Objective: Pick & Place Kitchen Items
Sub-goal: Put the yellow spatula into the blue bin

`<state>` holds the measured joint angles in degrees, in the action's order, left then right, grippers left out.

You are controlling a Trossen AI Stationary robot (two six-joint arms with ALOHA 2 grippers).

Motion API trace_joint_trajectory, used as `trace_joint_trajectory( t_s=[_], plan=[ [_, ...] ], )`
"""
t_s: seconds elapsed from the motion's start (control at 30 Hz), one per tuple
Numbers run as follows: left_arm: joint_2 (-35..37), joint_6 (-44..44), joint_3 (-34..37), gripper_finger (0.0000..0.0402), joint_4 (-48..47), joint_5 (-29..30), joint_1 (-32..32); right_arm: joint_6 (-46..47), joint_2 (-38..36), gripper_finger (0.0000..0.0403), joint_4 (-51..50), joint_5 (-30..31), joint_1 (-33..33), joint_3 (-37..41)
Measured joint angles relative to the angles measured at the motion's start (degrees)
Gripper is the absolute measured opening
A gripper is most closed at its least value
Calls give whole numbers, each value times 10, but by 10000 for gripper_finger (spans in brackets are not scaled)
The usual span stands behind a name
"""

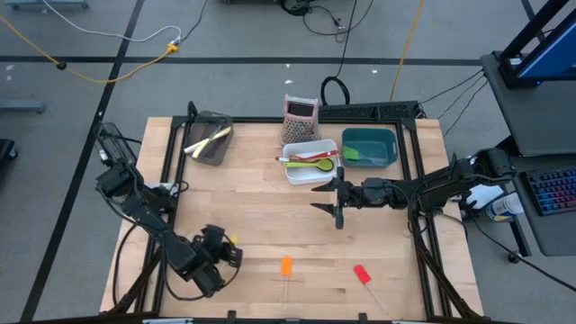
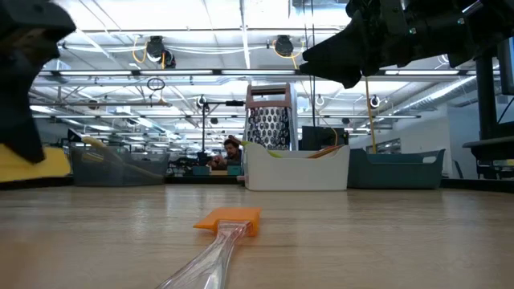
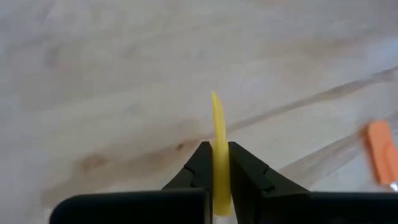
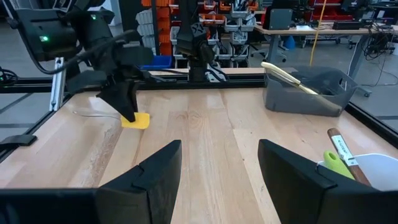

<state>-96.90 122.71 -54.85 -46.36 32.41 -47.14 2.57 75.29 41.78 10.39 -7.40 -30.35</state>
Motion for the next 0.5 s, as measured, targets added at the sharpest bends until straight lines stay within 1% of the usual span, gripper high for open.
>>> trace_joint_trajectory(
  t_s=[0.13, 0.23, 0.37, 0.5],
  plan=[
    [0, -60, -14, 21, 0, 49, 17, 1, 0, 208, 0, 0, 0, 0],
    [0, -125, -24, 13, 2, 97, 33, 24, 0, 208, -1, 0, -2, 0],
    [1, -221, -33, 19, 37, 156, 60, 59, 0, 208, -7, -1, -2, 0],
    [1, -336, -35, 26, 107, 169, 96, 74, 0, 208, -17, -1, -2, 0]
  ],
)
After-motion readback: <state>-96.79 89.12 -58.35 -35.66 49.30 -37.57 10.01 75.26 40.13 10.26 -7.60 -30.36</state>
